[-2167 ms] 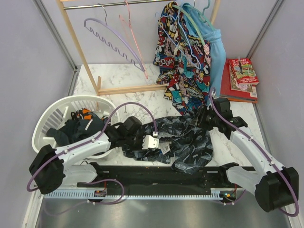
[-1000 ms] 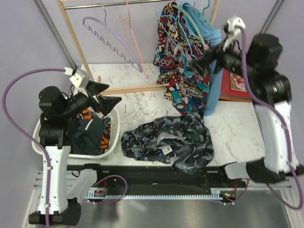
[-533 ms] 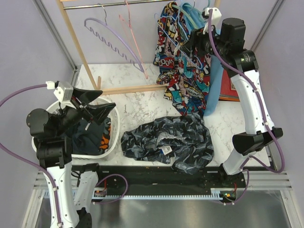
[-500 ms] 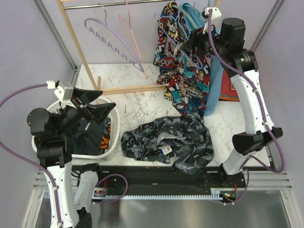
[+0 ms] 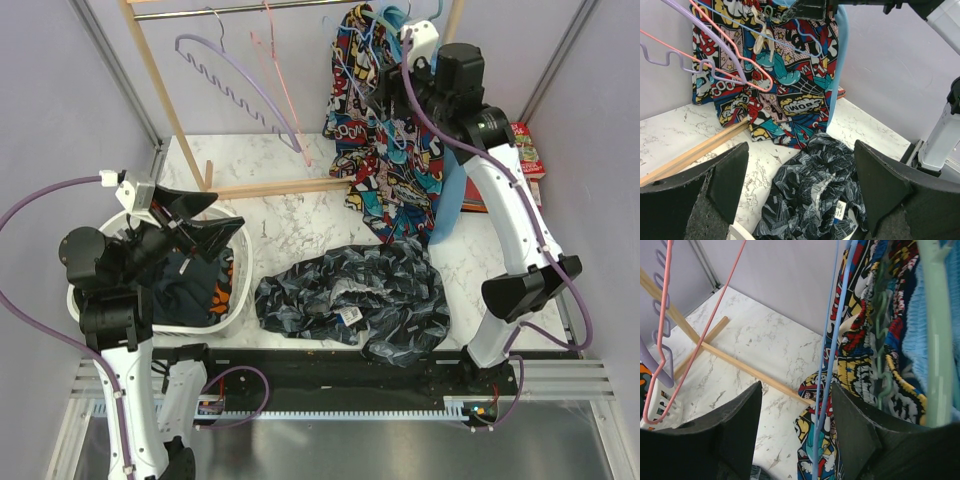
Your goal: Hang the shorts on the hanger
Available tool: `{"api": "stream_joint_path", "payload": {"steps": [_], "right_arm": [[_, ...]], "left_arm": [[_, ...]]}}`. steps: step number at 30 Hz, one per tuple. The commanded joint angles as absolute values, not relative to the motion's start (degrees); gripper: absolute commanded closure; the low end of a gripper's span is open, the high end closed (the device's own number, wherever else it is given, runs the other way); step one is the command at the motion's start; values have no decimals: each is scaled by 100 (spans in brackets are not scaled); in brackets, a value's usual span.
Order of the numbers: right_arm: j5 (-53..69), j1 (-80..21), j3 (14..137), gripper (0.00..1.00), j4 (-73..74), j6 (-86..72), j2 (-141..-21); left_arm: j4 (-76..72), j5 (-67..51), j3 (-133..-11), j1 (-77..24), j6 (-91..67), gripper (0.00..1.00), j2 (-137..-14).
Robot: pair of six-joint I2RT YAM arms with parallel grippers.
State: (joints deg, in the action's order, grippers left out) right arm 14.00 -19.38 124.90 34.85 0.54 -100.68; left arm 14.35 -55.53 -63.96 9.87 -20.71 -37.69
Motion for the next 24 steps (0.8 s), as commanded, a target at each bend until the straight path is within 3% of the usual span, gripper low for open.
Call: {"api": "stream_joint_path", "payload": {"steps": [1, 11, 16, 17, 20, 24], "right_arm": [[985, -2171, 12358, 36, 3042, 351, -10142], [510, -2206, 12445, 48, 2654, 308, -10450], [483, -2206, 12402, 71, 2497, 246, -10564], [492, -2197, 12393, 83, 2461, 229, -10547], [589, -2197, 12191, 100, 2189, 167, -10407], [572, -2197, 11805, 100, 1636, 202, -10222]], "left_arm": [[1213, -5687, -6346, 1020, -2311, 8, -3691], [1187, -5704, -6337, 1037, -2355, 8, -3683], [1169, -5687, -6346, 1037, -2364, 8, -3683], [1160, -5687, -6354, 1037, -2364, 8, -3691], [1160, -5695, -6363, 1037, -2364, 8, -3700], [1160, -5695, -6355, 1037, -2364, 8, -3726]]}}
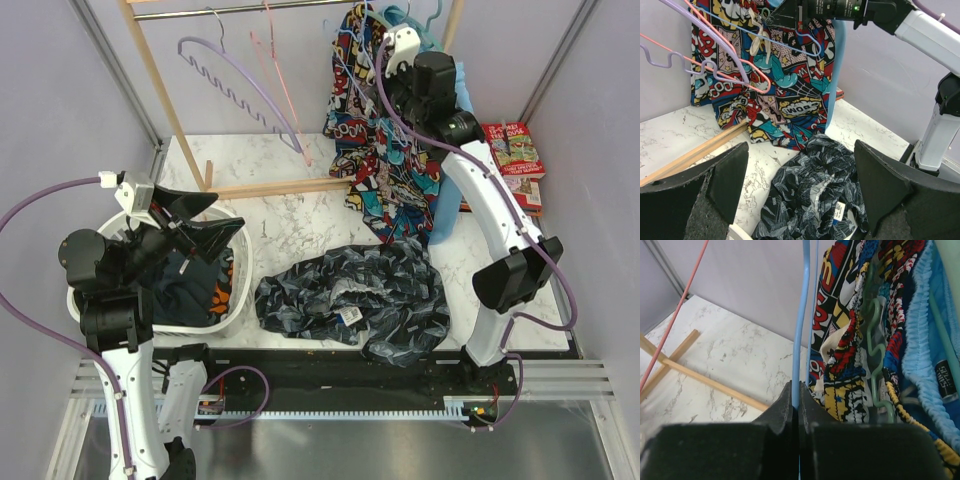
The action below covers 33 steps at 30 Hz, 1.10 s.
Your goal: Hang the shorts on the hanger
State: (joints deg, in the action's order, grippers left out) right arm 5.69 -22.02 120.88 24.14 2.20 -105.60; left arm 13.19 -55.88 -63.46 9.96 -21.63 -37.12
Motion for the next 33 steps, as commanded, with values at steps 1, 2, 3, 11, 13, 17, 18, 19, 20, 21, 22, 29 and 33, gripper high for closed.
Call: {"api": "stream_joint_path", "payload": {"steps": [1, 2, 3, 11, 13, 17, 18, 19, 20, 21, 22, 29, 33], "right_arm": [[528, -2197, 11569, 100, 1330, 185, -10169], [519, -2197, 11453, 100, 1162, 167, -10038], [527, -2189, 11304, 100, 760, 89, -9968], [457, -2188, 10433, 100, -421, -193, -9440], [527, -2188, 10441, 100, -484, -211, -9431], [615, -2188, 10363, 100, -440, -237, -9343], [685, -2188, 10319, 100, -387, -220, -9299], [912, -2180, 10266, 100, -300, -202, -9247], [1036, -2188, 10231, 100, -186, -220, -9124], [1133, -2180, 10196, 100, -19, -237, -9045], [1325, -2180, 10047, 100, 165, -220, -8826], [1582, -2188, 9300, 100, 1817, 210, -7560], [1512, -2188, 8520, 100, 3194, 877, -6620]], "left_arm": [[1160, -5704, -6354, 1037, -2364, 8, -3727], [1160, -5695, -6354, 1037, -2364, 8, -3735], [1169, -5695, -6354, 1037, -2364, 8, -3735], [1143, -5669, -6346, 1037, -2355, 8, -3744], [1134, -5686, -6337, 1037, -2373, 8, -3762], [1125, -5713, -6346, 1037, -2347, 8, -3788], [1125, -5722, -6346, 1037, -2338, 8, -3779], [1125, -5722, -6328, 1037, -2312, 8, -3779], [1125, -5739, -6319, 1037, -2294, 8, -3788], [1125, -5765, -6302, 1037, -2268, 8, -3788], [1134, -5818, -6267, 1037, -2198, 8, -3788], [2107, -6143, -6407, 1037, -1057, 7, -4016], [3162, -6284, -6451, 1028, 269, 8, -4139]]}}
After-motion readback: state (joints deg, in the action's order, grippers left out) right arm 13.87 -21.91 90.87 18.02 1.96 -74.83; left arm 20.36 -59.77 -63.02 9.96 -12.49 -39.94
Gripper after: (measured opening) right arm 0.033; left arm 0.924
